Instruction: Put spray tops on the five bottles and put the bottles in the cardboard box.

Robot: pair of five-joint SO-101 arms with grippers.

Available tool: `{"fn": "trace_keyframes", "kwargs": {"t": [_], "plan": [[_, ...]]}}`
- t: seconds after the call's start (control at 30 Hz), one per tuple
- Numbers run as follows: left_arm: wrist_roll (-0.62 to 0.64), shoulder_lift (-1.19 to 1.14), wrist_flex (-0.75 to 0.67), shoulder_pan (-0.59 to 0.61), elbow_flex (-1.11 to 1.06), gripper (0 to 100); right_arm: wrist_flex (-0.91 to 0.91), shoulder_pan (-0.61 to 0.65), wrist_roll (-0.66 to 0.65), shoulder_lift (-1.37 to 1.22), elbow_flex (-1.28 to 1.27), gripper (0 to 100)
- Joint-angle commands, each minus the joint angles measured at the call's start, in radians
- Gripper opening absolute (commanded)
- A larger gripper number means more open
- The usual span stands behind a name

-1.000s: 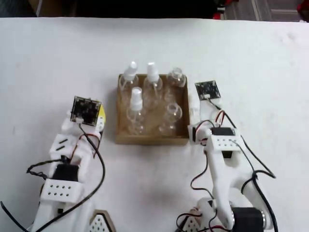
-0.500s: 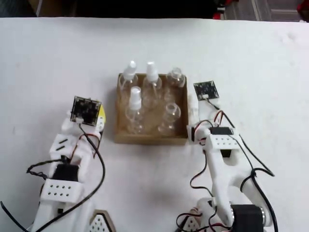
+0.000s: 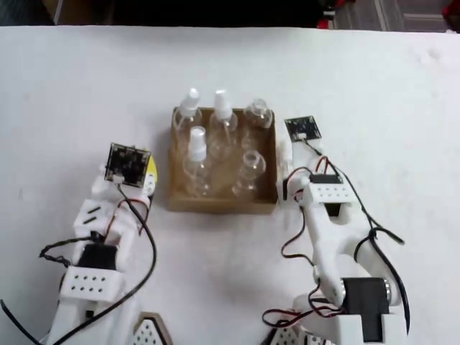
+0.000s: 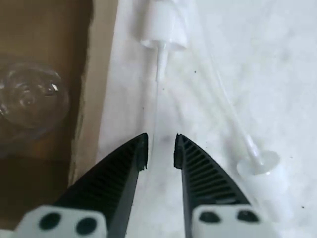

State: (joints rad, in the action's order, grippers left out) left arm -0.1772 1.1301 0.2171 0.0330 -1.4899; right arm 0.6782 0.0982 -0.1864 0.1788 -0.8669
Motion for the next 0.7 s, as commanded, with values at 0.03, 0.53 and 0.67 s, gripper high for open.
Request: {"fn": "trace_keyframes", "kwargs": {"t": [0.03, 0.53, 0.67], "plan": [[0.000, -0.002, -0.023, 0.007, 0.005, 7, 0.004, 0.031, 0.002, -0.004, 0.034, 6.7], [0.000, -0.002, -0.021, 0.007, 0.005, 7, -0.001, -0.004, 0.003, -0.008, 0.035, 6.6], [0.000, -0.002, -0.021, 0.007, 0.005, 7, -0.001, -0.004, 0.003, -0.008, 0.035, 6.6]]}}
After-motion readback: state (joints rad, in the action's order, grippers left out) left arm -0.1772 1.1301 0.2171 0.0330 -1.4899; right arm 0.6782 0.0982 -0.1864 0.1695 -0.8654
